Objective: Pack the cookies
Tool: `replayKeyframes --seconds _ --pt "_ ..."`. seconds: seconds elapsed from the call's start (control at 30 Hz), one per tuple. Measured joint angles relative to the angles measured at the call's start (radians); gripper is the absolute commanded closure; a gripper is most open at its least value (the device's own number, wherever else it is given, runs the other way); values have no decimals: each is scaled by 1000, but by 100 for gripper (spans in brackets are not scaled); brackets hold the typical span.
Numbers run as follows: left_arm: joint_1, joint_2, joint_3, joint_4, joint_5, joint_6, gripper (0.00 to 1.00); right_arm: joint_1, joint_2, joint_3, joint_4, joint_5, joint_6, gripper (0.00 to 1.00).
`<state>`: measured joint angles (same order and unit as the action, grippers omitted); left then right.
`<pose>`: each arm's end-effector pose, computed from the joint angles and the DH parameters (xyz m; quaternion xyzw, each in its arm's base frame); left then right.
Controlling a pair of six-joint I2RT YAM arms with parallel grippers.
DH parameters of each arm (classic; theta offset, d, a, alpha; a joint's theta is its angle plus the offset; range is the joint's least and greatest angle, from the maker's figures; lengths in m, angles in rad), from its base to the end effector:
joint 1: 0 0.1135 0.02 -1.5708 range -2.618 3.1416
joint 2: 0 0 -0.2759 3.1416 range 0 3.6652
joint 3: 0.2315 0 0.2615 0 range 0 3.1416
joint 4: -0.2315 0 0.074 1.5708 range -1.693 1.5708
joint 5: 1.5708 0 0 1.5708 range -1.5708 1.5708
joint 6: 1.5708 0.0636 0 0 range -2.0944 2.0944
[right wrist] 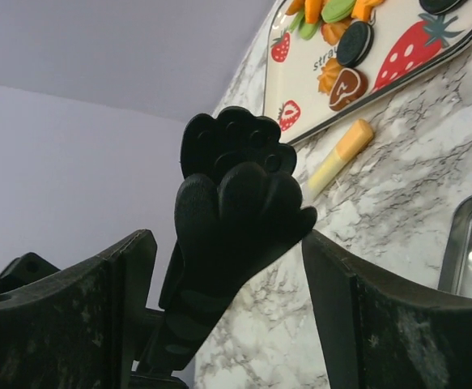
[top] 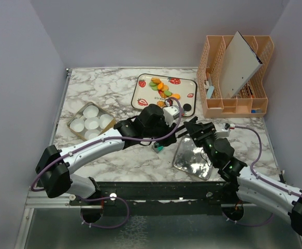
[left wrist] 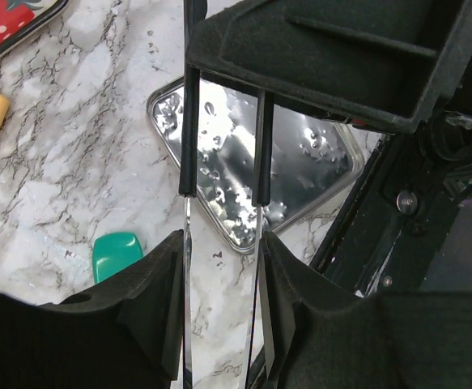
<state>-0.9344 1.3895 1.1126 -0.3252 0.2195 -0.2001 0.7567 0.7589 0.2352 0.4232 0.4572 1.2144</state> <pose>0.1931 -0.2846 0.2959 0.3634 0.8027 -0.3304 0.3383 0.1652 0.1173 0.2149 0.3119 0.6691 0.4517 0.5010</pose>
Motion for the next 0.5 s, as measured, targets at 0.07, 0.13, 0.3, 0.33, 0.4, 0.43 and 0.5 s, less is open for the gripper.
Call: replayKeyframes --seconds 0.07,0.13,0.3,0.33,0.4,0.43,0.5 --pt "-5 0 -10 21 11 11 59 -7 0 -11 27 -12 20 32" --pt "-8 0 -16 33 21 21 59 -14 3 -25 55 -27 44 41" --pt "-18 0 -26 67 31 39 58 -26 8 -41 105 -55 105 65" --pt "-19 2 -29 73 32 42 58 -27 6 -41 121 -59 121 69" --pt "-24 5 -38 89 34 48 57 -27 2 -42 144 -69 149 76" --pt "-28 6 -44 104 34 51 56 -27 0 -45 152 -72 158 79" --pt "-32 9 -54 123 33 55 55 -30 -1 -56 158 -71 175 83"
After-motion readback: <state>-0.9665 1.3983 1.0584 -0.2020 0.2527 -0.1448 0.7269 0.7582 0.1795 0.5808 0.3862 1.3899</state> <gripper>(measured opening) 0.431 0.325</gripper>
